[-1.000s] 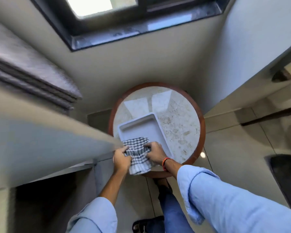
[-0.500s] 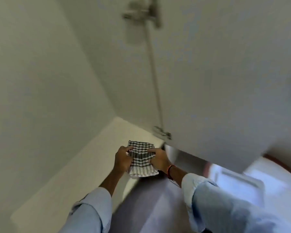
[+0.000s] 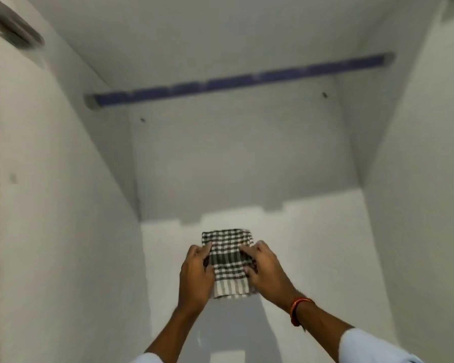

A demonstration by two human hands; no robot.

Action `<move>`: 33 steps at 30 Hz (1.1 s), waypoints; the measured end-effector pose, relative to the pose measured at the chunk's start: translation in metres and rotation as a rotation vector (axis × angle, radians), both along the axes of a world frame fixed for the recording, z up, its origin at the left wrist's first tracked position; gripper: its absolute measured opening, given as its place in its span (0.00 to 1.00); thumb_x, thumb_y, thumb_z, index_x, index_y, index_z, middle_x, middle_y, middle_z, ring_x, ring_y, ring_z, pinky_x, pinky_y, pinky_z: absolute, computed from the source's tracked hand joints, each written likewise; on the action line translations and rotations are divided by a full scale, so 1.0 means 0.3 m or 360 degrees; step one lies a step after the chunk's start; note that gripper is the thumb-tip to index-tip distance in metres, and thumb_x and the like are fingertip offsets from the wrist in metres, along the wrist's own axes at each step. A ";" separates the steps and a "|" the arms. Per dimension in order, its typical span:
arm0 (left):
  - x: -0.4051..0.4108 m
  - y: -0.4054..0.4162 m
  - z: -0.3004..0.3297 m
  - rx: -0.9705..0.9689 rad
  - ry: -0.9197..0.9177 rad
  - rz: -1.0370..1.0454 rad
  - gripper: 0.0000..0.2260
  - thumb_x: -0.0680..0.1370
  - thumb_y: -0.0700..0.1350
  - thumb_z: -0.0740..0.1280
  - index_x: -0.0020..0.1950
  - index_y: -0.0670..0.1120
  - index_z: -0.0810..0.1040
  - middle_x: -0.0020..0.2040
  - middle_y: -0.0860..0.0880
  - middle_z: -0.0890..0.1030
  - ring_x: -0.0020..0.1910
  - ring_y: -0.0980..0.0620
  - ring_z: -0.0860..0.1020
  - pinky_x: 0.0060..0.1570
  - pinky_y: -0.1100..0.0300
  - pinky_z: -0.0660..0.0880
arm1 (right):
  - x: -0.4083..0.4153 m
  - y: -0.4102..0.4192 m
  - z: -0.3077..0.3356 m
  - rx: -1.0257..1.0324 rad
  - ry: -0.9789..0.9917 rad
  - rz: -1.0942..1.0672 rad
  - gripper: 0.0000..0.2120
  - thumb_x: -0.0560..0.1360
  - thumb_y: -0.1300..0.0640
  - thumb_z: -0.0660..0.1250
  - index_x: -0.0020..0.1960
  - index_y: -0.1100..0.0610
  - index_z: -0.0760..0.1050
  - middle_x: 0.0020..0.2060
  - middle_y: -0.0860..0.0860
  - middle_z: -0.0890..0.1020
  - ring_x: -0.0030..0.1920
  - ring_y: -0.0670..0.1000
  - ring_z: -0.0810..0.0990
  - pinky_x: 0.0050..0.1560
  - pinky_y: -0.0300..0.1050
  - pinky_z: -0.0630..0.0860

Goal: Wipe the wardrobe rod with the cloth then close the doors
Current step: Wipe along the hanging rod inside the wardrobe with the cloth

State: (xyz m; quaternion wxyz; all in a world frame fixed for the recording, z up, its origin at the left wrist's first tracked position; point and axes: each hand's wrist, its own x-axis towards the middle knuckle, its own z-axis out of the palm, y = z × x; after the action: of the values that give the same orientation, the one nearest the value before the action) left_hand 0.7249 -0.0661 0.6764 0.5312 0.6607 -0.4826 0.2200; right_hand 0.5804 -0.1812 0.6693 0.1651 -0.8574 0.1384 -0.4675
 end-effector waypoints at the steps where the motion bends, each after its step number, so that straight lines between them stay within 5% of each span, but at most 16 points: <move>1: 0.006 0.026 0.097 -0.0108 -0.0091 0.0071 0.25 0.74 0.28 0.63 0.69 0.45 0.75 0.54 0.49 0.76 0.51 0.52 0.79 0.55 0.60 0.79 | 0.021 0.023 0.102 -0.0129 -0.0071 0.0036 0.25 0.74 0.67 0.64 0.70 0.57 0.73 0.55 0.49 0.71 0.53 0.46 0.74 0.63 0.35 0.73; 4: 0.017 0.117 0.401 -0.0501 -0.0315 0.0294 0.26 0.72 0.30 0.66 0.69 0.45 0.75 0.54 0.48 0.76 0.50 0.52 0.78 0.55 0.65 0.73 | 0.051 0.105 0.419 -0.0572 -0.0282 0.0099 0.27 0.73 0.64 0.62 0.71 0.55 0.71 0.60 0.53 0.72 0.52 0.53 0.79 0.57 0.45 0.80; 10: -0.046 0.284 0.879 -0.0991 -0.0646 0.0495 0.25 0.73 0.33 0.70 0.70 0.44 0.75 0.55 0.45 0.78 0.52 0.51 0.77 0.59 0.58 0.75 | 0.039 0.249 0.922 -0.1182 -0.0729 -0.0086 0.25 0.72 0.60 0.59 0.70 0.59 0.71 0.61 0.59 0.74 0.54 0.61 0.80 0.49 0.53 0.81; 14: -0.052 0.312 1.060 -0.0934 -0.0670 0.0561 0.24 0.74 0.33 0.69 0.69 0.43 0.74 0.56 0.48 0.77 0.52 0.54 0.75 0.60 0.62 0.74 | 0.041 0.284 1.099 -0.1391 -0.0662 -0.0572 0.15 0.74 0.60 0.62 0.59 0.59 0.77 0.58 0.60 0.75 0.53 0.62 0.78 0.49 0.57 0.81; 18: -0.024 0.295 1.122 -0.0694 -0.0558 0.0689 0.11 0.71 0.33 0.71 0.53 0.38 0.81 0.53 0.43 0.78 0.49 0.43 0.81 0.50 0.58 0.79 | 0.087 0.325 1.151 -0.1428 -0.0617 -0.0943 0.09 0.67 0.59 0.66 0.43 0.59 0.83 0.59 0.61 0.75 0.56 0.63 0.73 0.53 0.58 0.73; 24: 0.018 0.288 1.125 -0.0620 -0.0564 0.0667 0.06 0.71 0.30 0.67 0.43 0.39 0.78 0.49 0.43 0.75 0.36 0.50 0.76 0.35 0.61 0.77 | 0.264 0.362 1.186 -0.1564 -0.0483 -0.0417 0.14 0.77 0.57 0.62 0.61 0.60 0.75 0.58 0.58 0.78 0.56 0.59 0.77 0.63 0.52 0.73; 29: 0.102 0.305 1.100 -0.0532 -0.1004 0.1251 0.16 0.76 0.48 0.66 0.61 0.44 0.77 0.63 0.41 0.72 0.62 0.42 0.70 0.61 0.47 0.72 | 0.297 0.286 1.207 -0.1667 -0.0581 -0.0491 0.19 0.79 0.52 0.62 0.67 0.58 0.70 0.60 0.55 0.80 0.58 0.56 0.77 0.66 0.51 0.72; 33: 0.182 0.250 1.074 -0.0310 -0.0992 0.1202 0.29 0.81 0.57 0.57 0.79 0.47 0.55 0.77 0.43 0.62 0.77 0.41 0.60 0.77 0.43 0.55 | 0.201 0.141 1.214 -0.1684 -0.0688 -0.0530 0.15 0.79 0.54 0.60 0.64 0.56 0.72 0.55 0.54 0.81 0.54 0.59 0.78 0.59 0.53 0.71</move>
State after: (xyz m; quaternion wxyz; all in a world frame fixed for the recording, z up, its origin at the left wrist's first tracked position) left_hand 0.7795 0.0089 0.9985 0.3041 0.6395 -0.3226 0.6280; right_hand 0.6407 -0.1390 1.0335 -0.3357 -0.6753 -0.0174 -0.6565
